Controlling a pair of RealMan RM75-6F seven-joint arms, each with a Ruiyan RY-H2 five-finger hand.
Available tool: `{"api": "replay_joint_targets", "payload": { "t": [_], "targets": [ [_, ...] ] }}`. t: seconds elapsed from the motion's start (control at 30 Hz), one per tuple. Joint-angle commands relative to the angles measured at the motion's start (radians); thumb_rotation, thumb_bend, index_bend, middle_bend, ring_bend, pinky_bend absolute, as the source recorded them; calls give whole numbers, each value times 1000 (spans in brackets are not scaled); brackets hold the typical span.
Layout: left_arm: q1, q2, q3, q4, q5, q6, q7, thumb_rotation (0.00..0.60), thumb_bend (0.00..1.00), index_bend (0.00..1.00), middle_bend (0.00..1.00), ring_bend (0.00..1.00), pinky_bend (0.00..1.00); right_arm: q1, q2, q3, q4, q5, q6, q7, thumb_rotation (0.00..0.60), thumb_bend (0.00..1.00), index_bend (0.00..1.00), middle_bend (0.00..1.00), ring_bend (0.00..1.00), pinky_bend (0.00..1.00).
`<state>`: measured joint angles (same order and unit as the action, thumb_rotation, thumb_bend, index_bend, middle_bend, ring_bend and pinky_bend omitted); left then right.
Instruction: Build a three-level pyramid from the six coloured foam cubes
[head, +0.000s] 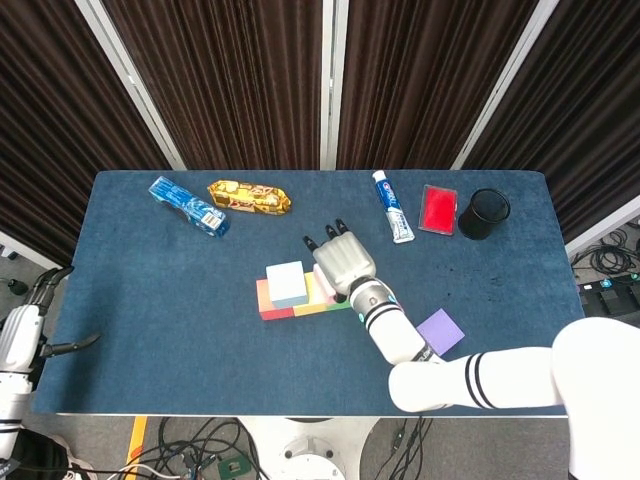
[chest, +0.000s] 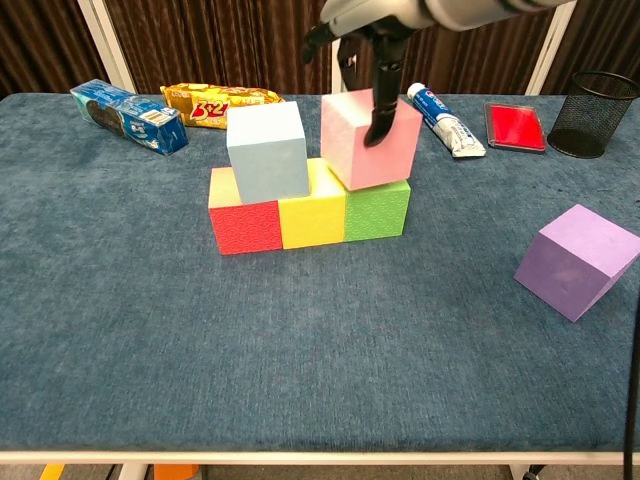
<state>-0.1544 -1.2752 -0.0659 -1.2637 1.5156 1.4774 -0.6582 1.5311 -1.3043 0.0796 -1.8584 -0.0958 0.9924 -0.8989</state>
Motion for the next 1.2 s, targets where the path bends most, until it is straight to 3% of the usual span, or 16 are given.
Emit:
{"api": "replay_joint_targets", "payload": {
  "t": [0.03, 0.5, 0.87, 1.2],
  "targets": [
    [3, 1, 1, 5, 3, 6, -6, 600, 65, 85, 111, 8, 136, 12, -21, 4, 13, 21, 23, -22, 600, 140, 0, 578, 68, 0],
    [6, -5, 6, 20, 6, 6, -21, 600, 66, 86, 111, 8, 136, 11, -59, 27, 38, 48, 59, -63, 600, 126, 0, 562, 74, 0],
    [8, -8, 8, 30, 7, 4, -32, 600, 66, 86, 111, 7, 136, 3, -65, 59, 45, 81, 49, -72, 600, 78, 0, 319, 15, 0],
    [11, -12, 12, 33, 7, 3, -32, 600, 65, 85, 111, 7, 136, -22, -48, 77, 33, 84, 30, -45, 600, 66, 0, 251, 0, 0]
  ]
}}
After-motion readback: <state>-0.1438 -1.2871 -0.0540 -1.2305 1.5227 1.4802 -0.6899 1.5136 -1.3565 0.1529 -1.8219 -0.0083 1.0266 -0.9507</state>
